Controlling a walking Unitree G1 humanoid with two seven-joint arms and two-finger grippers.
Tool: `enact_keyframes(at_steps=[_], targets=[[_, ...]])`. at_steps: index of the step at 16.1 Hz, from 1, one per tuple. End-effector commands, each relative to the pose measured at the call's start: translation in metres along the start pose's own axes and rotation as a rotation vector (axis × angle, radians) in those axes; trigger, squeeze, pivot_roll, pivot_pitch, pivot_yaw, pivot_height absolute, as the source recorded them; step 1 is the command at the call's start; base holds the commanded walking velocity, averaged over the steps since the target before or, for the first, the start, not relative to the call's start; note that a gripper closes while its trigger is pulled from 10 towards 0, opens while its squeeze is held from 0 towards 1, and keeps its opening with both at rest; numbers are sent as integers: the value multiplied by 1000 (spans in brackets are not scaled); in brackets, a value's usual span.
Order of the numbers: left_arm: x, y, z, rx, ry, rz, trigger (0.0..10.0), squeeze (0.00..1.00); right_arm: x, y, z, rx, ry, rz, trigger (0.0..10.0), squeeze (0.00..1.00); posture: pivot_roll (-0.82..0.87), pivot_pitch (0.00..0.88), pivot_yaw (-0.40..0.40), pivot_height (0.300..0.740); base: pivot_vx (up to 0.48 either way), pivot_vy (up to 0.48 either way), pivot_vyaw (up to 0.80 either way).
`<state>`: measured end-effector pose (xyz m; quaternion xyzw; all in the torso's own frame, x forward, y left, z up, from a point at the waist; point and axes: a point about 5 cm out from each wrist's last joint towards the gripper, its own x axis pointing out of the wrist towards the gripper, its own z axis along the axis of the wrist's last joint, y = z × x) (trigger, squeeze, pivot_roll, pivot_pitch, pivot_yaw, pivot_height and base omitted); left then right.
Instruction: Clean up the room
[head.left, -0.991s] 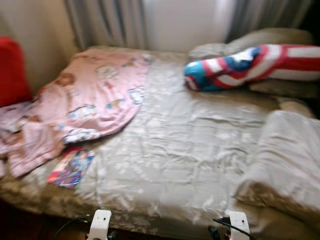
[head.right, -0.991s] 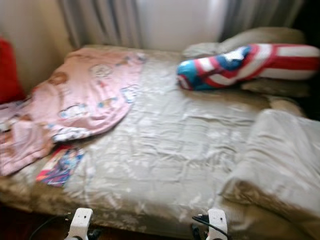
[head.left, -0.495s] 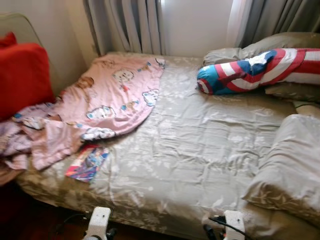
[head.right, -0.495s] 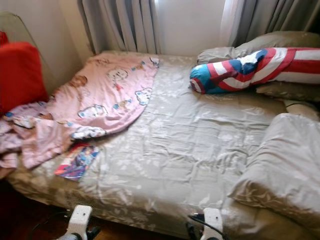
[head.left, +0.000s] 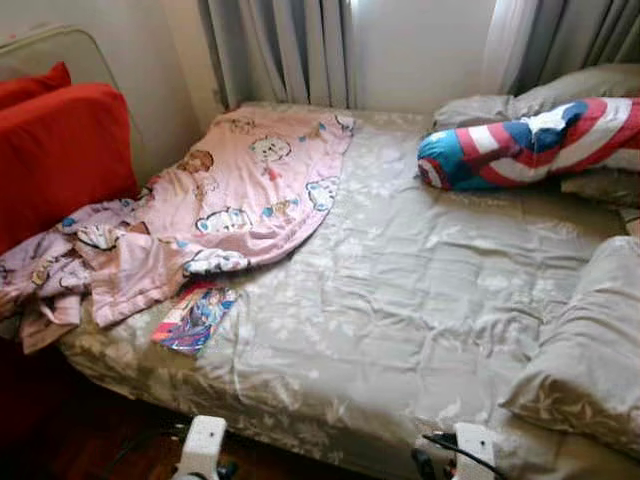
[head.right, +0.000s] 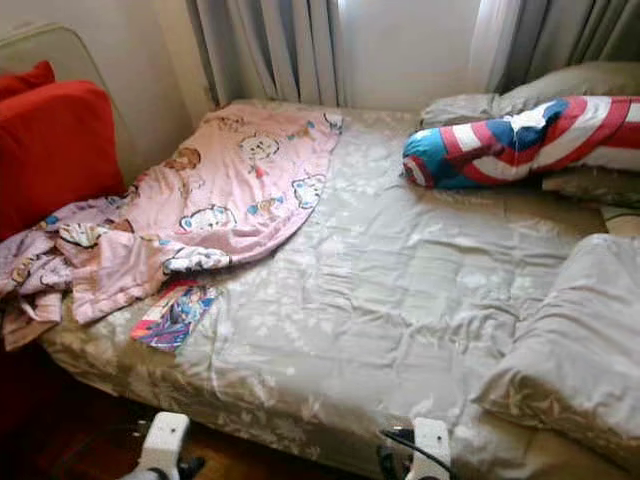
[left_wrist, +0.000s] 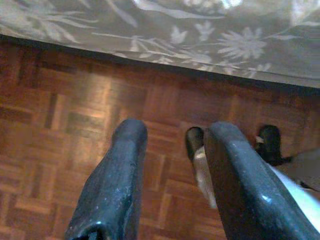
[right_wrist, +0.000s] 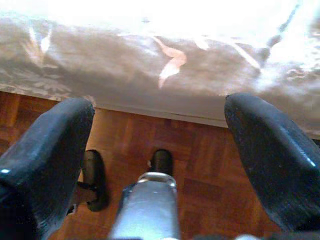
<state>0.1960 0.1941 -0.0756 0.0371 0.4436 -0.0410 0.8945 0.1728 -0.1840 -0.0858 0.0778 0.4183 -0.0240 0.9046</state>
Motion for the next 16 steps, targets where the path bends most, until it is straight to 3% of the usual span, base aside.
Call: enact_keyframes(at_steps=[1, 6, 13, 16], targets=[[-1, 4, -5, -2, 18, 16, 10000, 0, -1, -1, -4, 2, 10, -2, 10000, 0, -22, 0, 21, 740, 0, 0, -406], [-3, 5, -12, -23, 29, 30, 10000, 0, -3, -6, -6, -36, 24, 0, 10000, 0, -34, 0, 10, 740, 0, 0, -656], [-2, 4, -10, -17, 27, 26, 10000, 0, -5, -8, -9, -39, 22, -9, 10000, 0, -43, 0, 10, 740, 0, 0, 0], [-2, 4, -9, -19, 24, 27, 10000, 0, -4, -9, -9, -39, 31, -7, 10000, 0, -40, 0, 6, 740, 0, 0, -704]])
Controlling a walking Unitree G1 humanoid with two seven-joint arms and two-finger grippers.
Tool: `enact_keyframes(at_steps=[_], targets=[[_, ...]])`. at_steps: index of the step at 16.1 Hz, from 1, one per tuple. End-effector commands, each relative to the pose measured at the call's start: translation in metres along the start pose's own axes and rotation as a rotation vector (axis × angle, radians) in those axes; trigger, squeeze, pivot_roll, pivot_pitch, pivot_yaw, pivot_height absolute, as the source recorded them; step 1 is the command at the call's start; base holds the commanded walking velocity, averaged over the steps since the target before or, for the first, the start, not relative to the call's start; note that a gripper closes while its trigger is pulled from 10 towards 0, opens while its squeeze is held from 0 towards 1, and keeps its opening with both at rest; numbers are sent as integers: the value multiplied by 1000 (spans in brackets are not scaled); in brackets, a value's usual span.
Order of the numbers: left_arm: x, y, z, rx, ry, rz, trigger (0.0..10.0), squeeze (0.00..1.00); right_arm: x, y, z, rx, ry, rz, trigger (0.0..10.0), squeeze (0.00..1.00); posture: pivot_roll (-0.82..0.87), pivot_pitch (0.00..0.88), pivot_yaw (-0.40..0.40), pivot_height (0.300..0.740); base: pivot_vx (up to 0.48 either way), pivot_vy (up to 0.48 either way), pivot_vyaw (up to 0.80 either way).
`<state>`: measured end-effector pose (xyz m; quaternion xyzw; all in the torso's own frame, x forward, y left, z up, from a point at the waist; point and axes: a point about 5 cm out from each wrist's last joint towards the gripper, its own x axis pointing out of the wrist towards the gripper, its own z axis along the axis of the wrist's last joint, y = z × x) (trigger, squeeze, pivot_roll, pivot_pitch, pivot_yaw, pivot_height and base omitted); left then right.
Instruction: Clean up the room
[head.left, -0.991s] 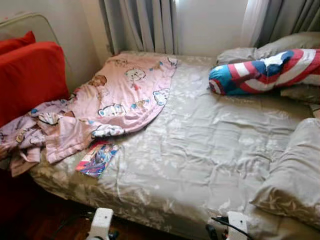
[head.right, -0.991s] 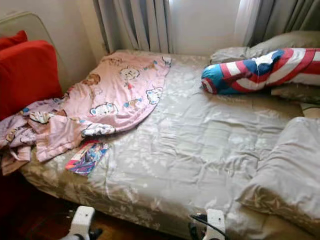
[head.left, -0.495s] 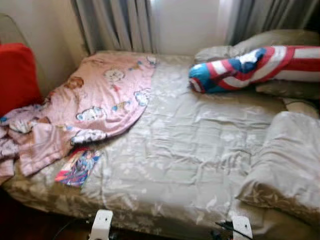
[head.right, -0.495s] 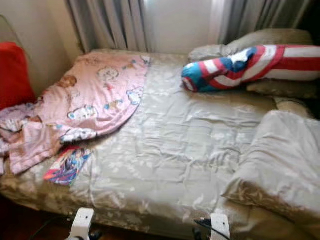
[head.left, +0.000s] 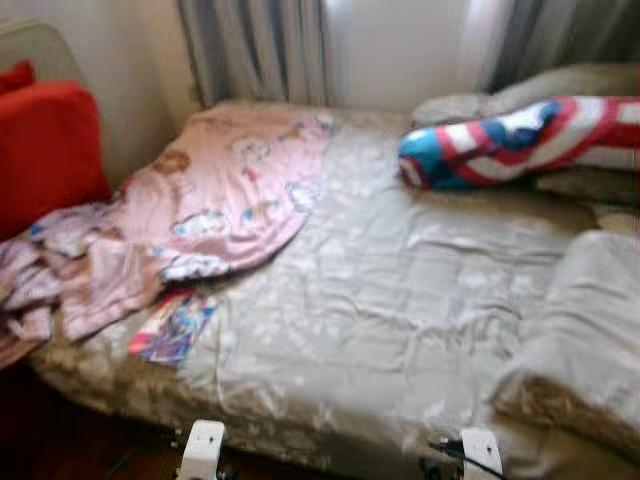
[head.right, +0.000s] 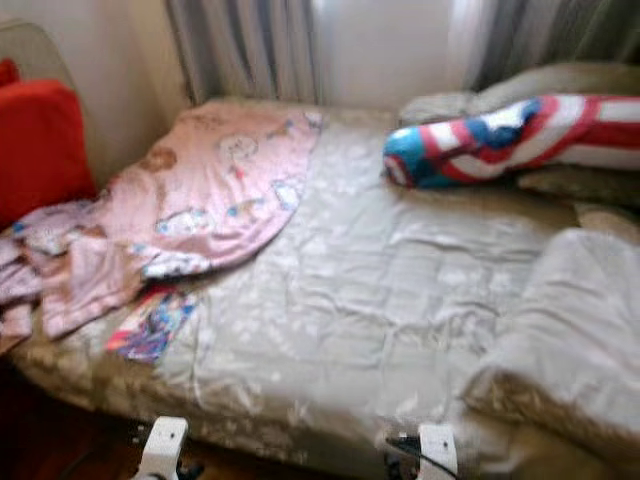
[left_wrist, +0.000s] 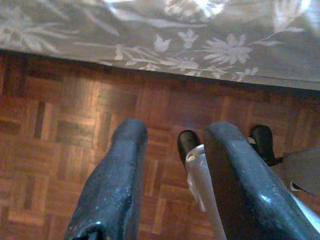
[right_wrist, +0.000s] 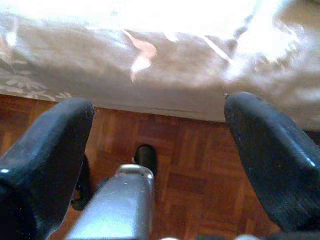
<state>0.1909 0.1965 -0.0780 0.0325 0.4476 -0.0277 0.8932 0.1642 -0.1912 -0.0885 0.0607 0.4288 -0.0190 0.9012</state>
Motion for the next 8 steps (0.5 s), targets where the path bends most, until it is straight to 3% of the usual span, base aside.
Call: enact_keyframes(at_steps=[1, 4, 8], targets=[[-1, 2, -3, 1, 15, 9, 10000, 0, -1, -1, -2, -1, 8, -1, 10000, 0, -40, 0, 6, 740, 0, 0, -669], [-1, 4, -2, -5, 14, 16, 10000, 0, 0, -1, -1, -1, 5, -3, 10000, 0, -39, 0, 3, 740, 0, 0, -656], [-1, 7, -2, -13, 12, 24, 10000, 0, 0, -1, 1, -1, -10, -6, 10000, 0, -33, 9, 2, 740, 0, 0, 0]])
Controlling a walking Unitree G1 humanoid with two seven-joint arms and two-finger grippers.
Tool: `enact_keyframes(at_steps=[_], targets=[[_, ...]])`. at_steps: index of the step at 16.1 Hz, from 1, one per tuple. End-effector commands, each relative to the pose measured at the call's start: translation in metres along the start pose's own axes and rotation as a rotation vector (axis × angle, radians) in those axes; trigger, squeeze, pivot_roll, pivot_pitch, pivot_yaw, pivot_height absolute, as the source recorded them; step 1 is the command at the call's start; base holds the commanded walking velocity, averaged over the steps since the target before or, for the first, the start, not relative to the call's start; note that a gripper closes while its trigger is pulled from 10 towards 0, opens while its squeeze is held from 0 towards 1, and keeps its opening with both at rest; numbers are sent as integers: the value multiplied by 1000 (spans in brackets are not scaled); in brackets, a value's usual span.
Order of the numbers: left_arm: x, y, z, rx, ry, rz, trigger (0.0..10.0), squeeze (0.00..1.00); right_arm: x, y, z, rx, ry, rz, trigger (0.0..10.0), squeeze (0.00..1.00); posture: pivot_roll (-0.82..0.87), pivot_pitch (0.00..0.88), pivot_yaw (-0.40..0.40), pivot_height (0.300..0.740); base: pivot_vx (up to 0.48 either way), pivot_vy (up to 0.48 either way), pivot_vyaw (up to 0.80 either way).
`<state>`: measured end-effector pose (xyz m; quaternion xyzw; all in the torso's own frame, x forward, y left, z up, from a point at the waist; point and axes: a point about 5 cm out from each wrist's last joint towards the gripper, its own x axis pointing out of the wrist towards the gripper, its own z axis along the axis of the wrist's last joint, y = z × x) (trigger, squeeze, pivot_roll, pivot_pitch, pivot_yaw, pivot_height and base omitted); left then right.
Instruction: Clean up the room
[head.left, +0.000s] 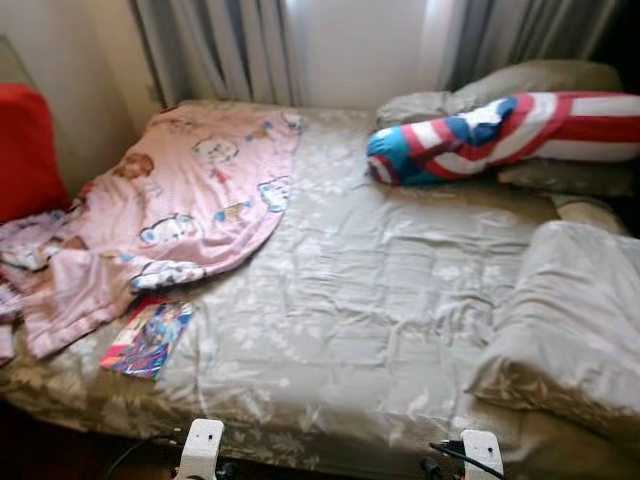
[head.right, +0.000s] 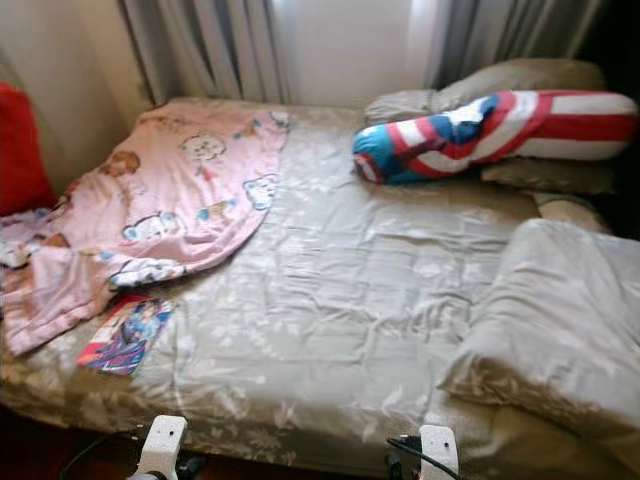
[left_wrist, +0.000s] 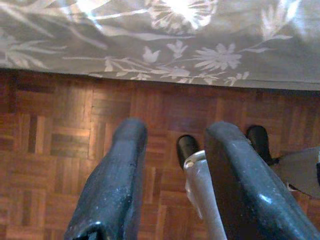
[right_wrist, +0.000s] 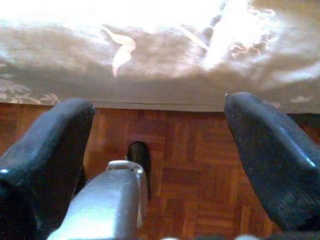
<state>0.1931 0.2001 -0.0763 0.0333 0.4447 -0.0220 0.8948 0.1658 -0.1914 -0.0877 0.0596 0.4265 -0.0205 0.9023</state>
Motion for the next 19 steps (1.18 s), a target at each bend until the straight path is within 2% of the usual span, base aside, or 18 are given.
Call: enact_keyframes(at_steps=[1, 3, 7, 15, 19], targets=[[-1, 3, -4, -9, 19, 14, 10000, 0, 0, -1, 0, 0, -6, -2, 10000, 0, -34, 10, 3, 740, 0, 0, 0], [-1, 4, -5, -12, 20, 16, 10000, 0, 0, -1, -1, 7, -4, -5, 10000, 0, -34, 14, 2, 740, 0, -386, 0], [-1, 4, -5, -13, 20, 18, 10000, 0, 0, -1, 0, 5, 1, -3, 10000, 0, -30, 20, 2, 740, 0, -406, -603], [-1, 4, -5, -18, 20, 19, 10000, 0, 0, -1, 0, 11, -8, -7, 10000, 0, -30, 30, -3, 740, 0, -403, 0], [-2, 4, -7, -21, 22, 19, 10000, 0, -1, -1, 0, 5, -11, -4, 10000, 0, -30, 36, -5, 740, 0, -403, -389]])
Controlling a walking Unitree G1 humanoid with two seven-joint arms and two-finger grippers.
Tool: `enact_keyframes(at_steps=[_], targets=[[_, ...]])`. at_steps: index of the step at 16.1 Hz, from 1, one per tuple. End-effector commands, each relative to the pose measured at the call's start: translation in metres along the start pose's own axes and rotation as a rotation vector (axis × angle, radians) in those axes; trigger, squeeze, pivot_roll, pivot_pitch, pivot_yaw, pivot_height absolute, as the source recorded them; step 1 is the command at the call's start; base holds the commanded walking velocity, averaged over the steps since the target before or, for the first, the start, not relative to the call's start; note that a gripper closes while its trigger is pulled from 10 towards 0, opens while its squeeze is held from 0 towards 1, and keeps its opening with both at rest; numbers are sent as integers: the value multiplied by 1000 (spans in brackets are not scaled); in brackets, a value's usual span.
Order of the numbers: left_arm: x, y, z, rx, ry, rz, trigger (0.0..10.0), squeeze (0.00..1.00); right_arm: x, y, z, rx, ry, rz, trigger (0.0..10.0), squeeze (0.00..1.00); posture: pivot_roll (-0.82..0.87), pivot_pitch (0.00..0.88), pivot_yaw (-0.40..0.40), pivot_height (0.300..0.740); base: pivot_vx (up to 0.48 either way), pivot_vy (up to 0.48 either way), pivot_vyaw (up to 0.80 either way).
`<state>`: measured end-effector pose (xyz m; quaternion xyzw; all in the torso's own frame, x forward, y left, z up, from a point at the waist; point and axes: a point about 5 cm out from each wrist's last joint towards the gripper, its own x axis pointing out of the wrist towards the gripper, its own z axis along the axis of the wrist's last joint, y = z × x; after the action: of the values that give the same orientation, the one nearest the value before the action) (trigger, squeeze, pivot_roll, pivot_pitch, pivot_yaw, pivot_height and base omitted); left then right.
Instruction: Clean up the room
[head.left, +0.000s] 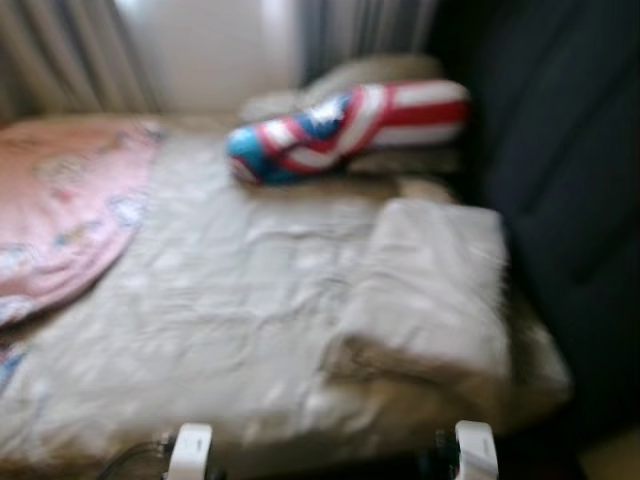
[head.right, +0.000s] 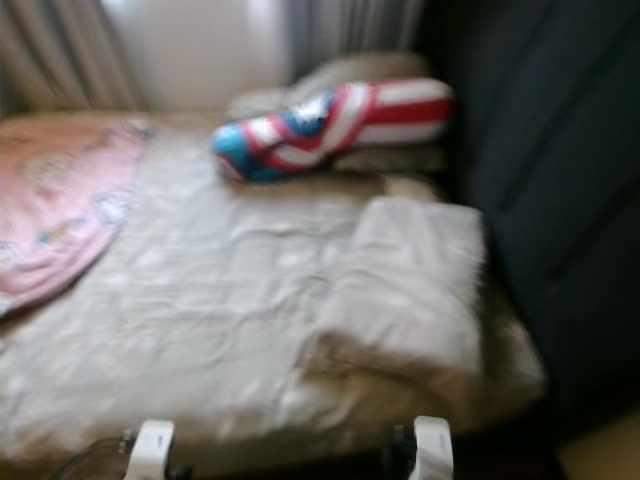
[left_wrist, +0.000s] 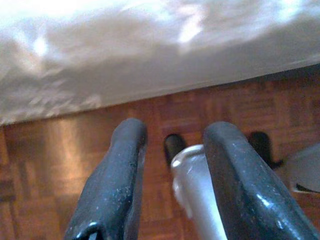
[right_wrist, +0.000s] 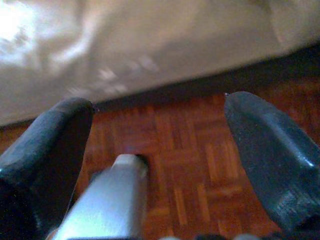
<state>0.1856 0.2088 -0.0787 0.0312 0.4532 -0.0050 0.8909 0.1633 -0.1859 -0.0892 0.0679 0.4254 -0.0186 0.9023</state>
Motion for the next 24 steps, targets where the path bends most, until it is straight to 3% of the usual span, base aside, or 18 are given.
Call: enact_keyframes(at_steps=[1, 5, 24], targets=[[1, -4, 1, -2, 3, -9, 10000, 0, 0, -7, 4, -9, -9, -17, 10000, 0, -30, 39, -6, 740, 0, -405, 0], [1, -5, 0, -4, 4, -10, 10000, 0, -1, -7, 3, -8, -10, -18, 10000, 0, -30, 42, -7, 740, 0, -393, 0], [1, -7, 3, -40, -30, -4, 10000, 0, -1, -7, 3, -17, -8, -1, 10000, 0, -28, 17, -15, 740, 0, 0, 0]])
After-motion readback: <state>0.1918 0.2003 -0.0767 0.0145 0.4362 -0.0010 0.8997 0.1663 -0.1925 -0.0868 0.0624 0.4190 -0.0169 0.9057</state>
